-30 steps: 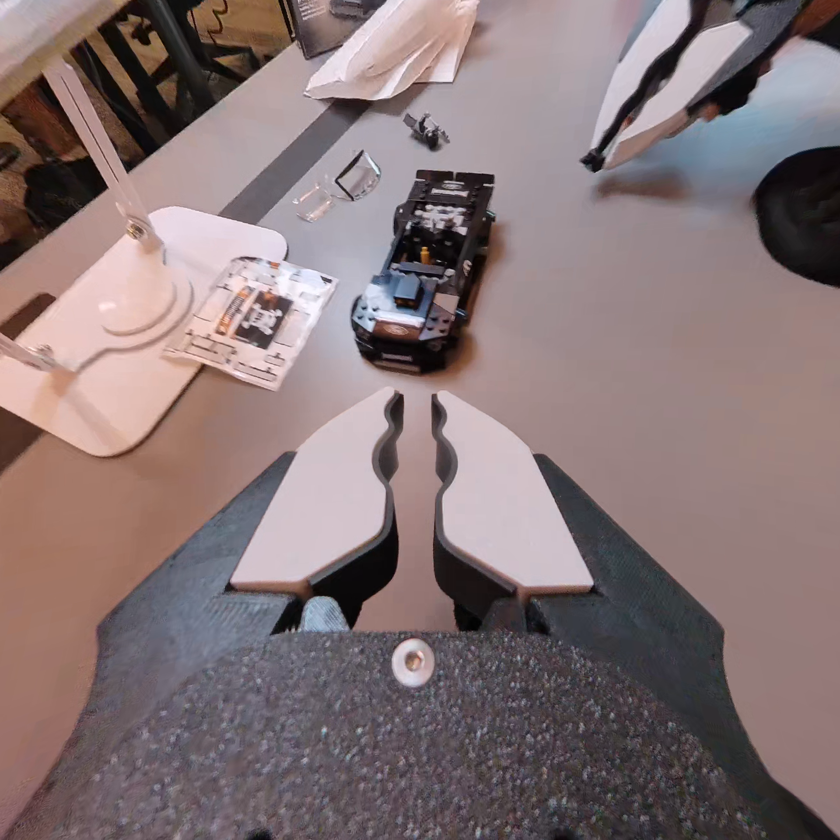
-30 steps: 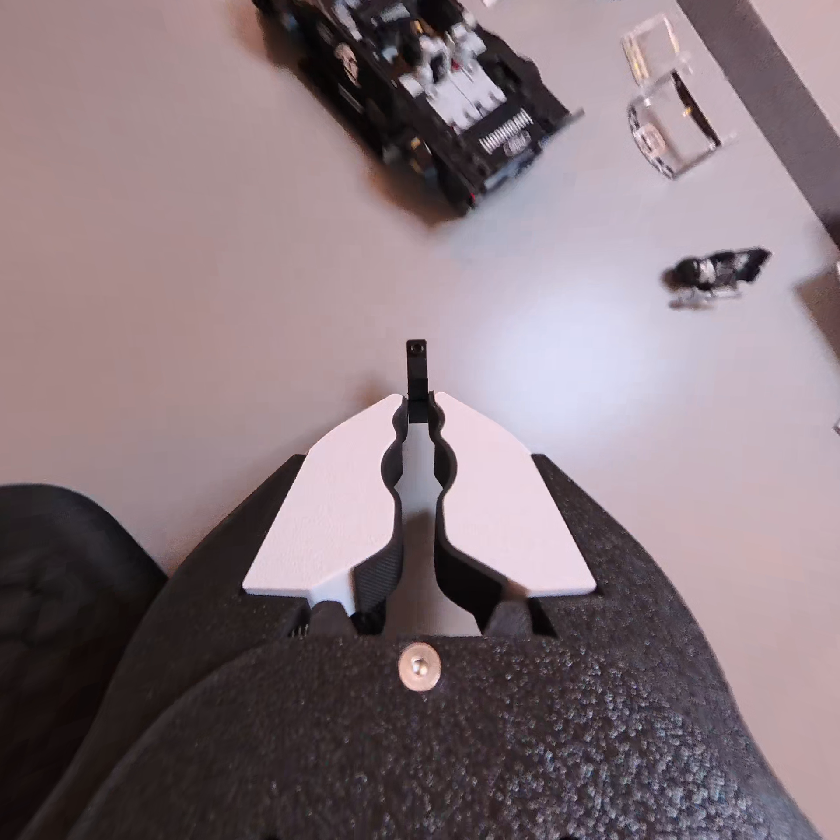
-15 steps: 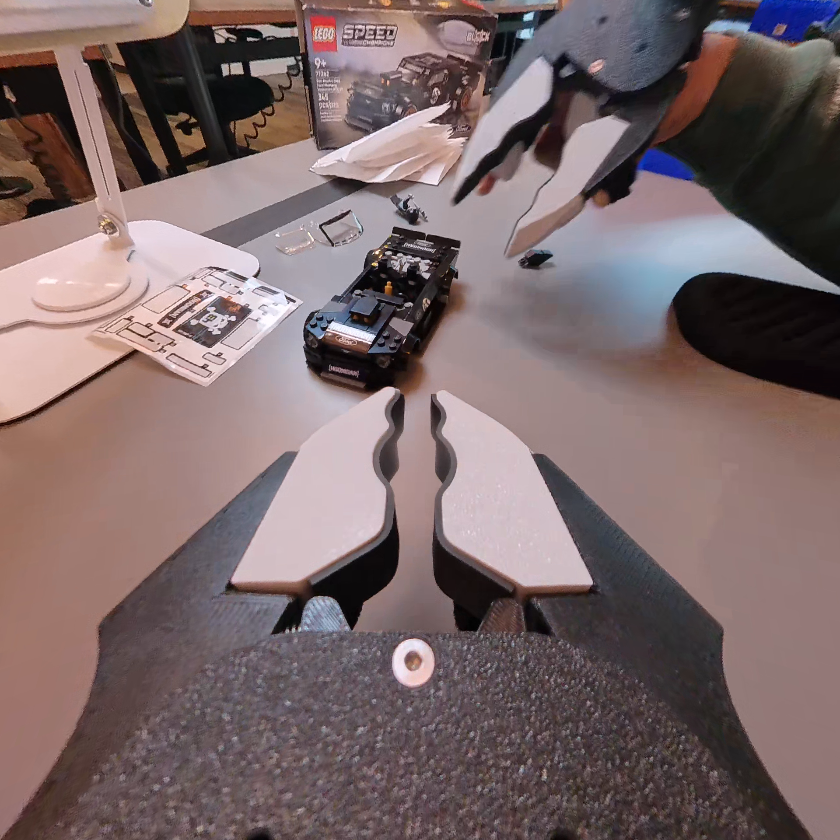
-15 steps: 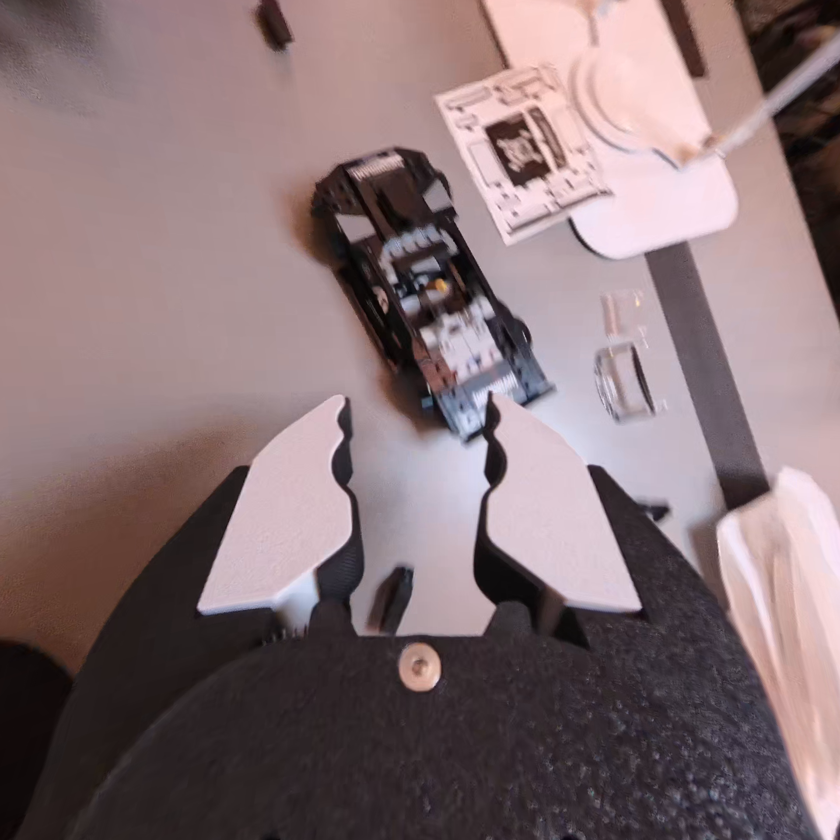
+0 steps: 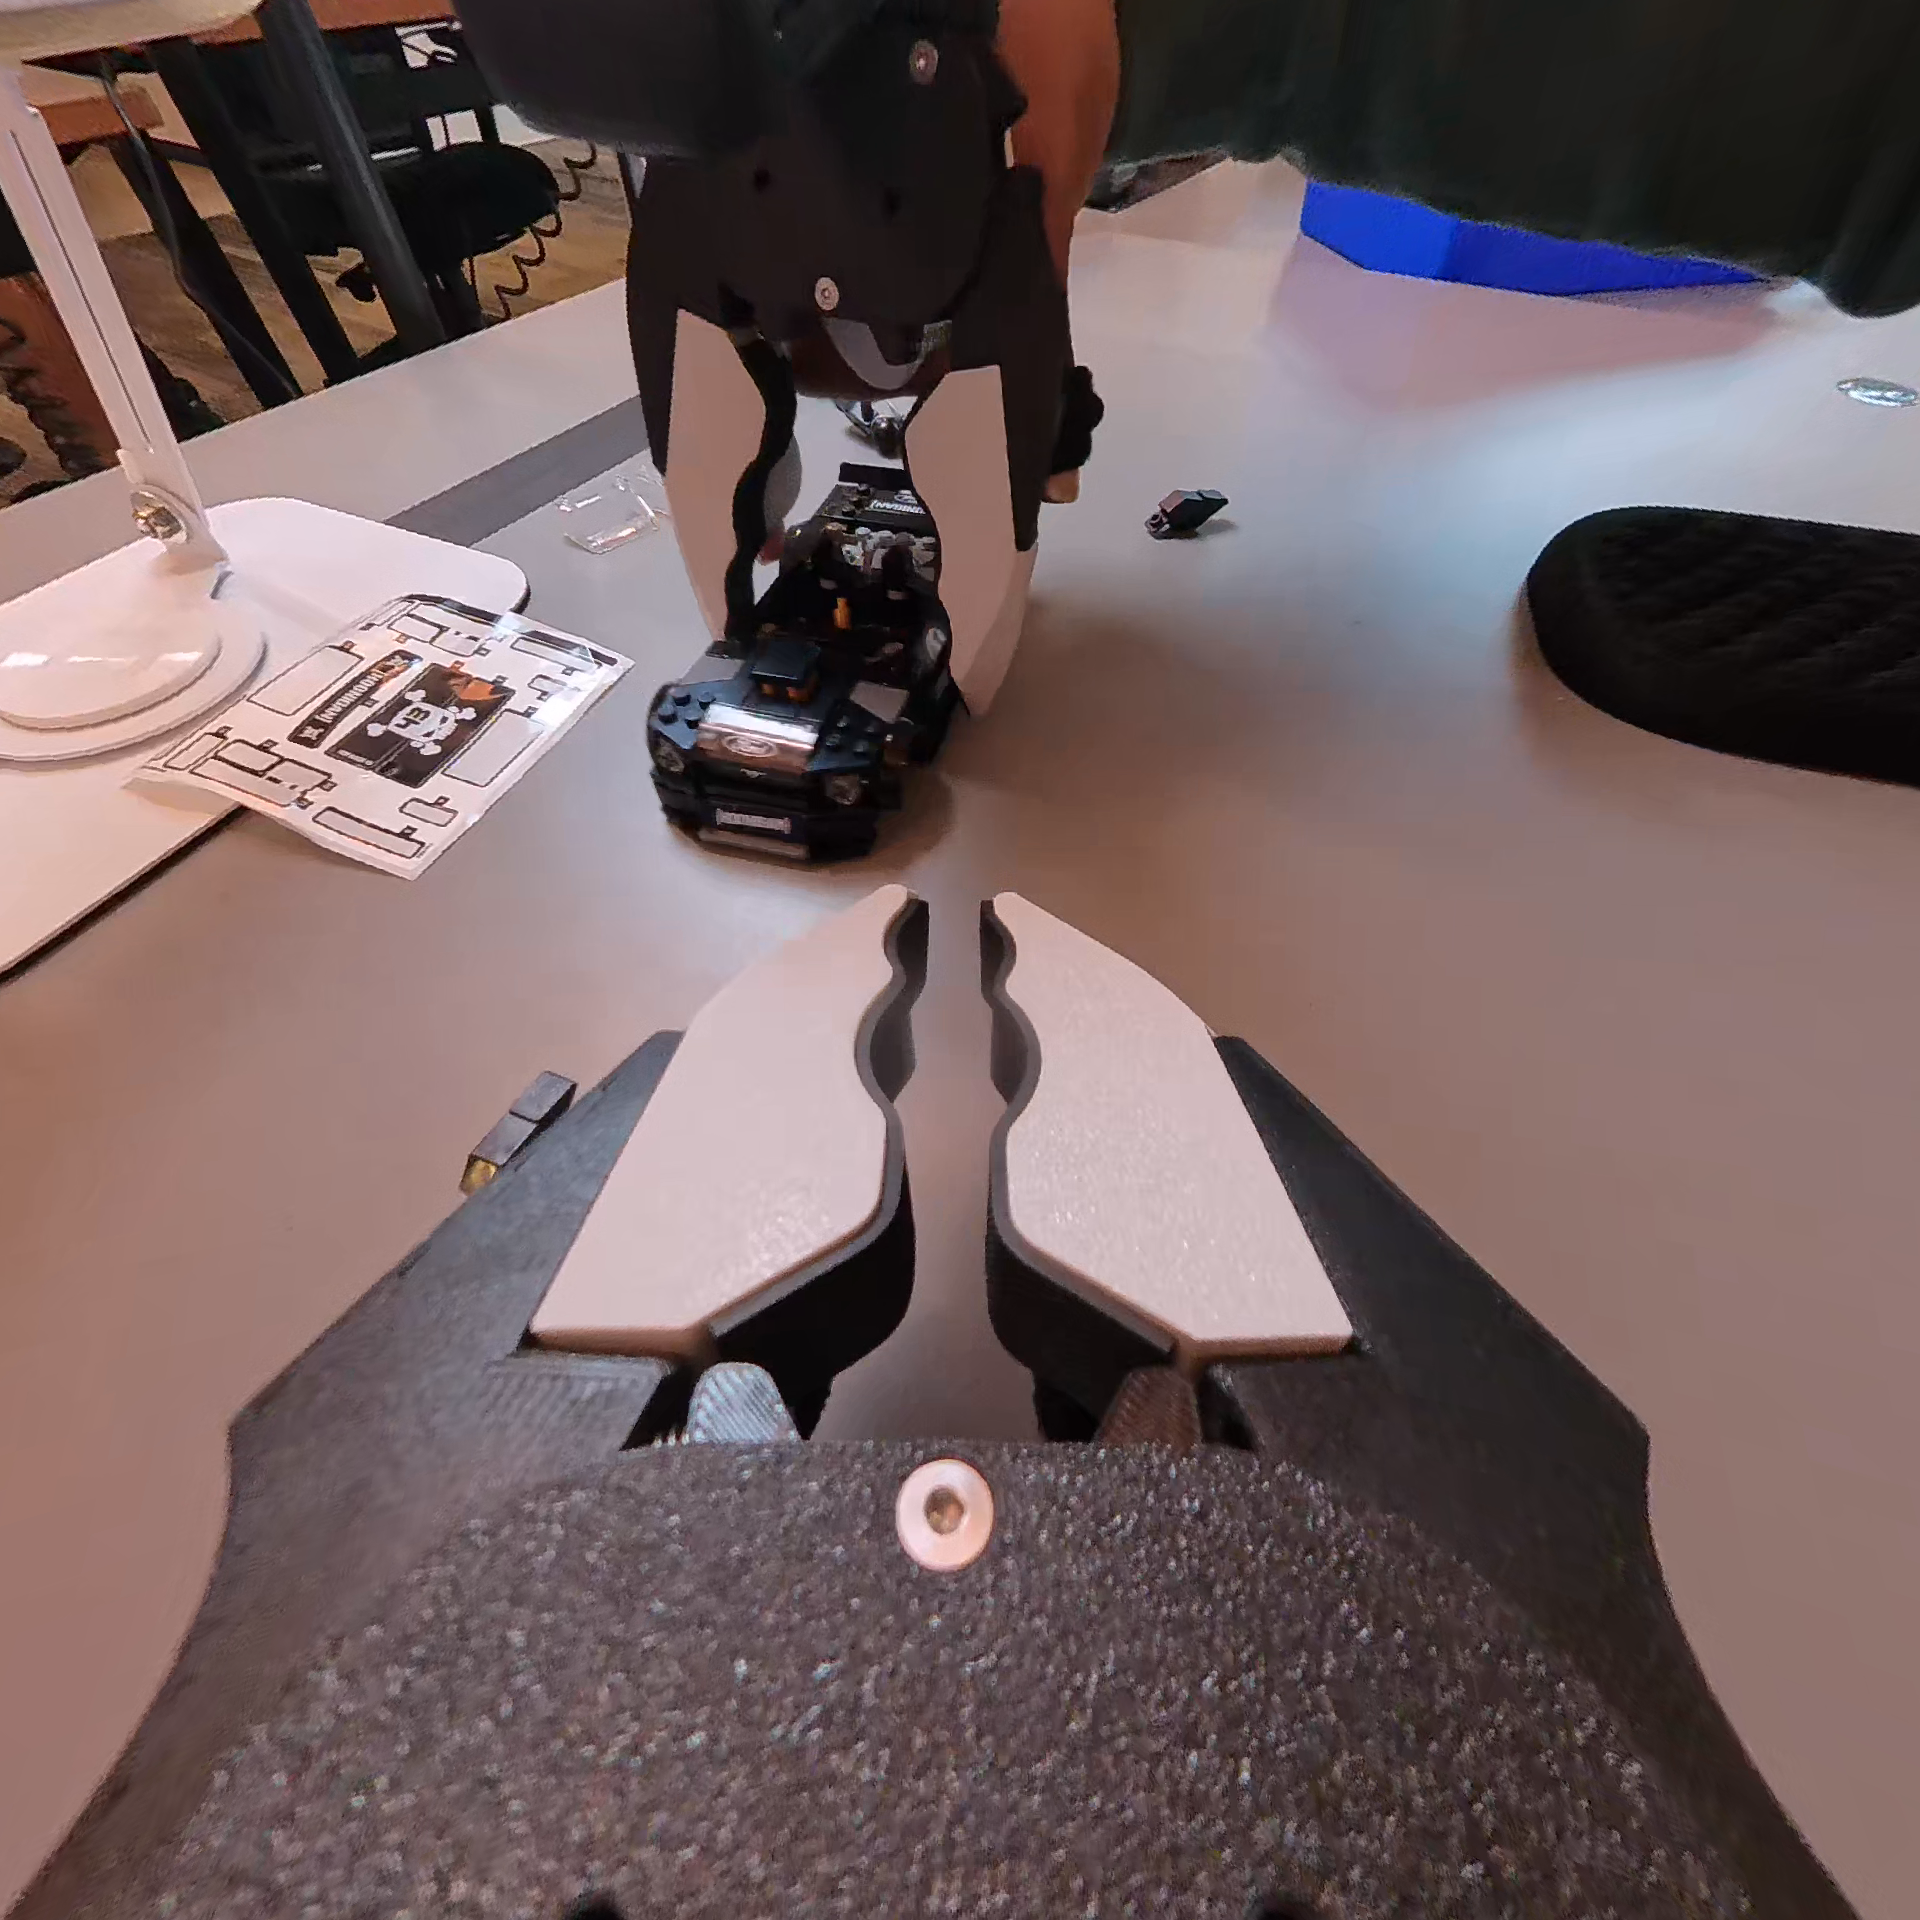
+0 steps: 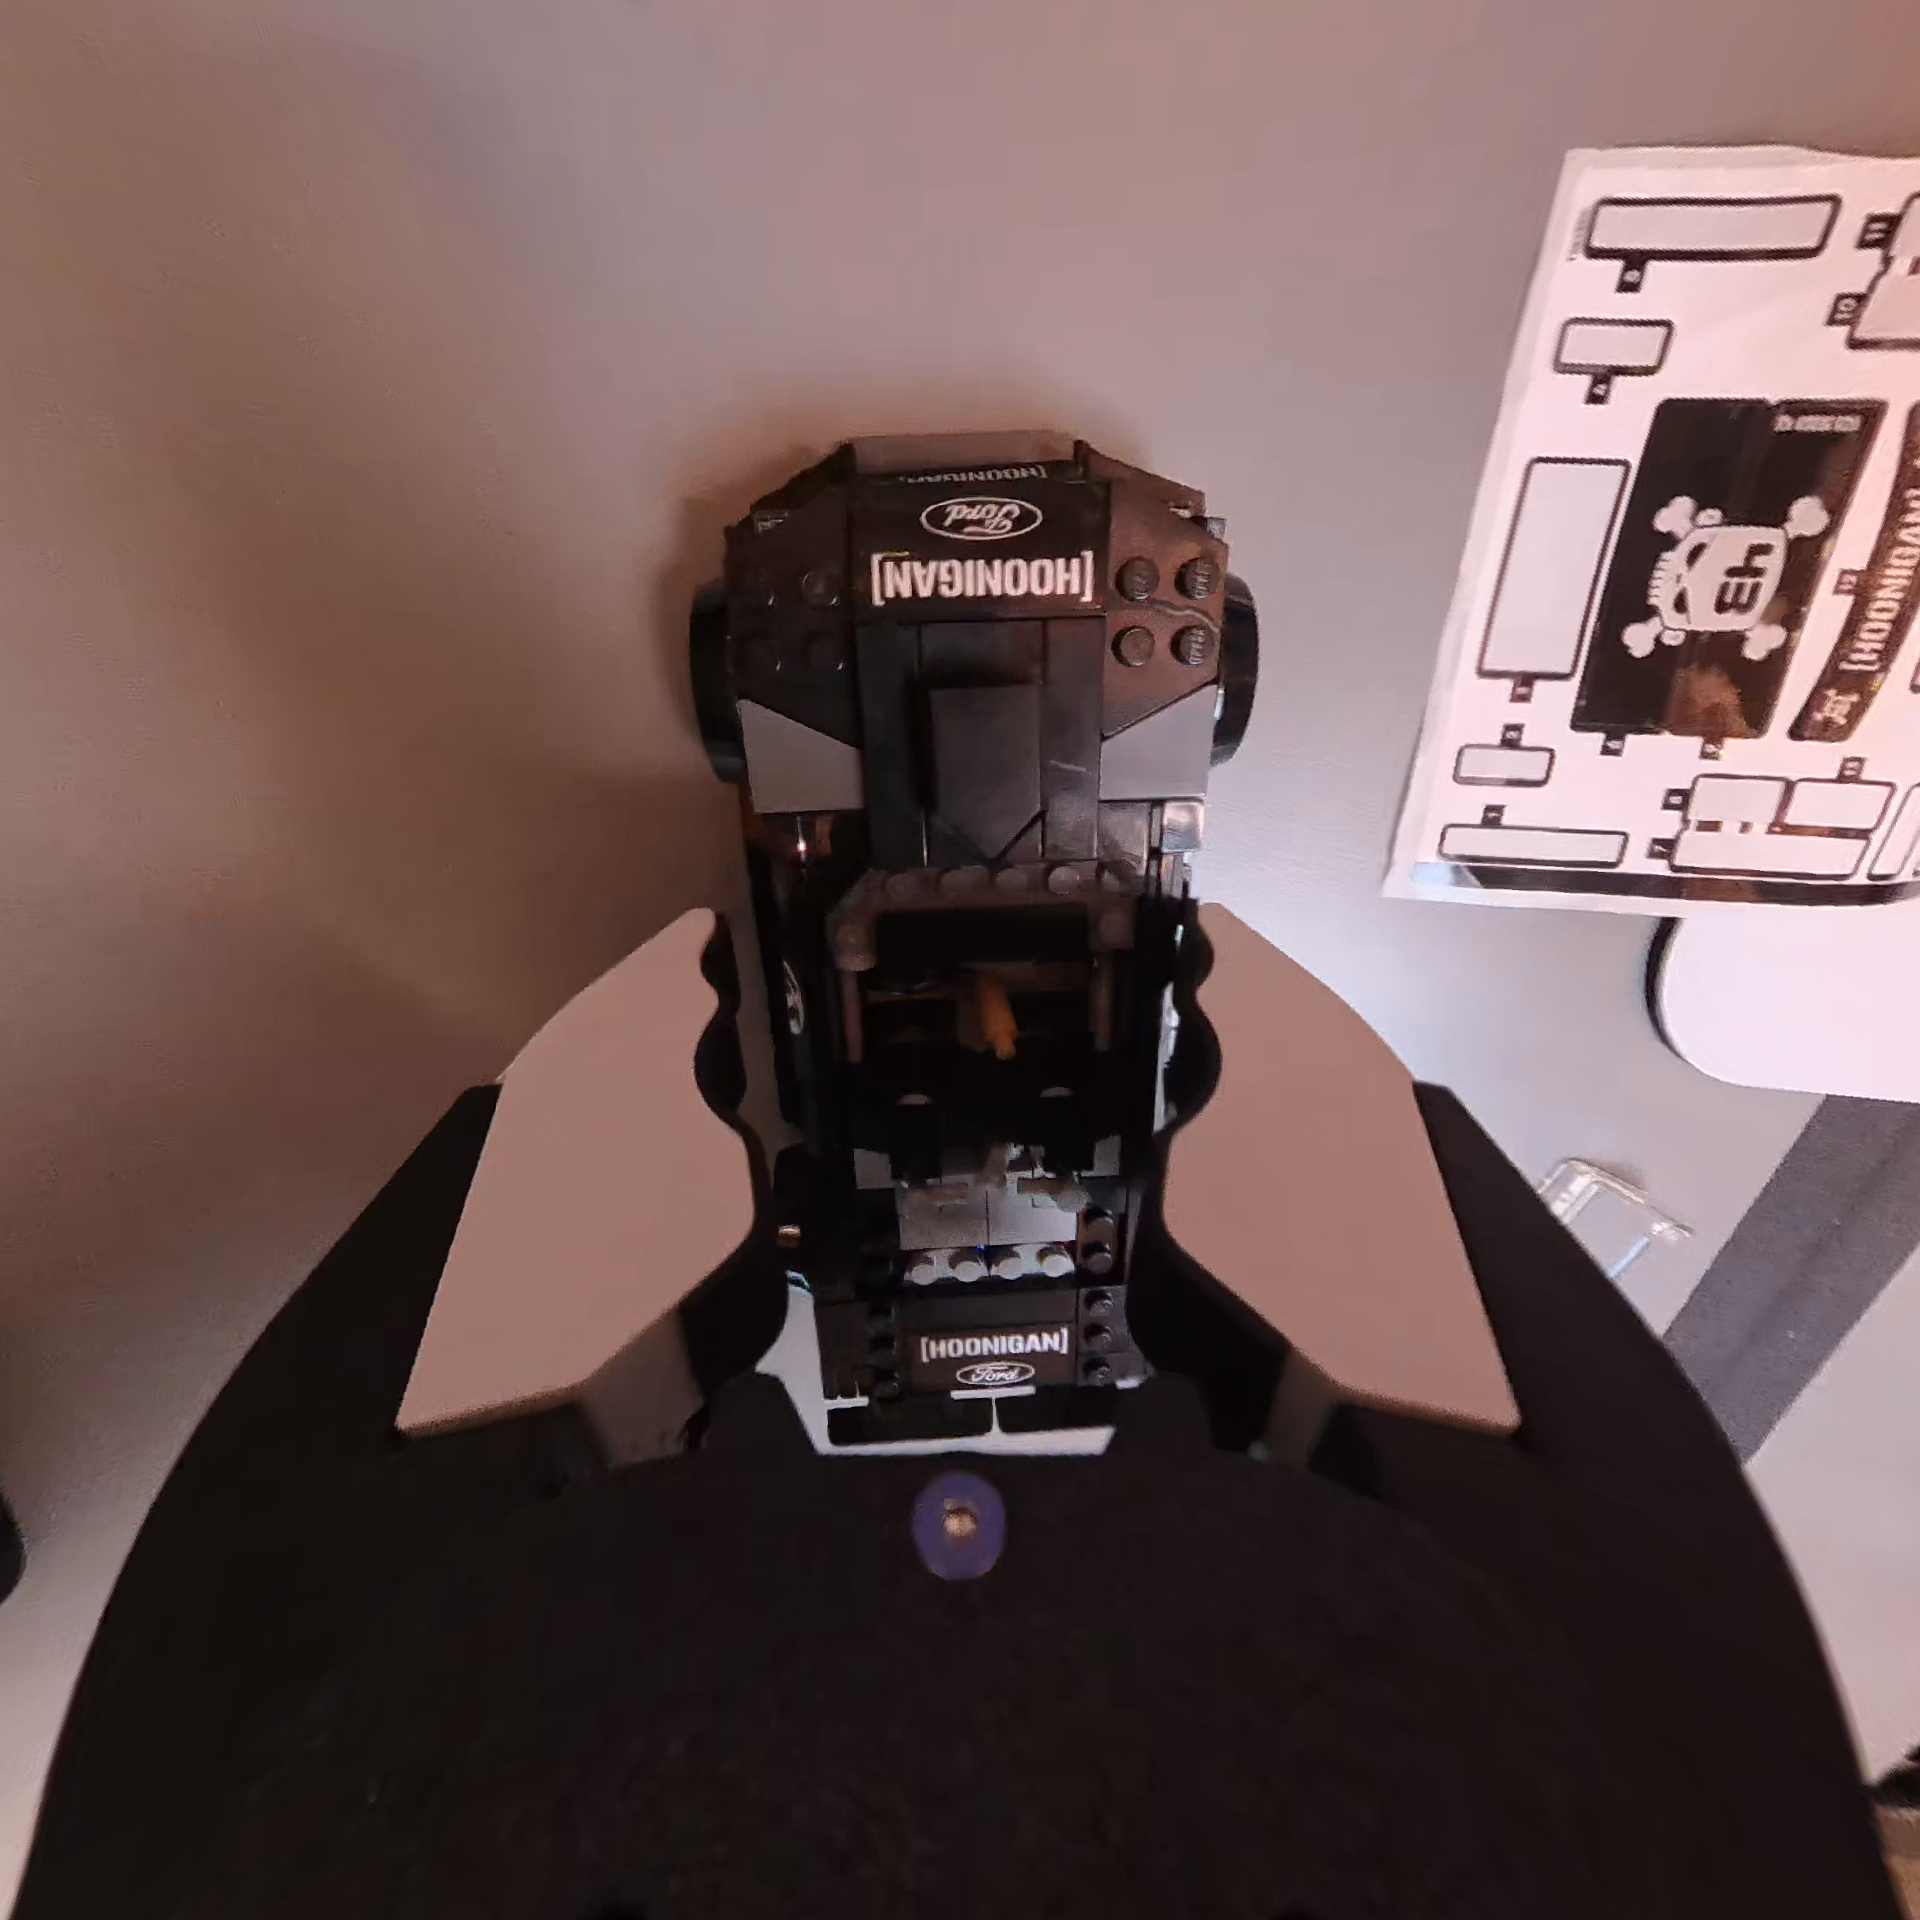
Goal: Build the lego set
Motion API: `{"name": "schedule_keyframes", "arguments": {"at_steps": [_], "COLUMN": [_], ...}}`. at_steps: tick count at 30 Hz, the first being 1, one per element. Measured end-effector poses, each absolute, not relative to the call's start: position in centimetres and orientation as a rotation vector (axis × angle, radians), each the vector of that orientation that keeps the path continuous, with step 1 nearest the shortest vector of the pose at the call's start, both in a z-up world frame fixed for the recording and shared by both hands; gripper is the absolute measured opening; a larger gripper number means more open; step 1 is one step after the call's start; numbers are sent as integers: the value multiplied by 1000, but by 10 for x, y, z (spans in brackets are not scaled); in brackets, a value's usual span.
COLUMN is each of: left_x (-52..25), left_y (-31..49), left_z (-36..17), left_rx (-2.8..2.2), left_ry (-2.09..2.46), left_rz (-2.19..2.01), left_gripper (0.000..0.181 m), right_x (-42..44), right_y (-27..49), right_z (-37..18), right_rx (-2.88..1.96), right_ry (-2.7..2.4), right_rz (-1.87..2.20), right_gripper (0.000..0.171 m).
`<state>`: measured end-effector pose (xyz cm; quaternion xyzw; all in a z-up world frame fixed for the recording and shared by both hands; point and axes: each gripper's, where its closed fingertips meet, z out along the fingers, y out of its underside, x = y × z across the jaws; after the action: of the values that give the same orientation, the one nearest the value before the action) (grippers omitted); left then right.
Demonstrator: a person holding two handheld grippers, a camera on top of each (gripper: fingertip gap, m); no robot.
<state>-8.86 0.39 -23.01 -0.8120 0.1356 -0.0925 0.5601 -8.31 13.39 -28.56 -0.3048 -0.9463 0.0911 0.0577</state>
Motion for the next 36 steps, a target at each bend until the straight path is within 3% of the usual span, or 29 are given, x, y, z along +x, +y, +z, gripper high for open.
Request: {"name": "schedule_keyframes", "arguments": {"at_steps": [4,10,13,17,19,26,33,36], "left_x": [-87,-89,-94,-102,-102,-107,-106,-102], "left_y": [3,3,4,8,11,5,6,6], "left_z": [-229,-224,-216,-205,-205,-208,-212,-215], "left_rx": [-1906,-1883,-1846,-1783,-1779,-1793,-1813,-1829], "left_ry": [326,301,263,202,185,169,189,227], "left_rz": [-232,-254,-236,-228,-243,-218,-230,-206], "left_gripper": [10,10,10,7,6,6,5,5], "right_x": [-68,-45,-79,-145,-160,-215,-231,-229], "right_y": [103,55,70,192,248,301,308,313], "right_z": [-281,-266,-196,-59,-30,-53,-52,-49], "right_rx": [-825,-777,-902,-1063,-1045,-1146,-1136,-1141], "right_ry": [-2869,-2789,-2391,-1477,-1275,-1287,-1293,-1261], "right_rz": [303,438,719,778,654,551,546,567], "right_gripper": [71,77,77,77,84,99,91,79]}}
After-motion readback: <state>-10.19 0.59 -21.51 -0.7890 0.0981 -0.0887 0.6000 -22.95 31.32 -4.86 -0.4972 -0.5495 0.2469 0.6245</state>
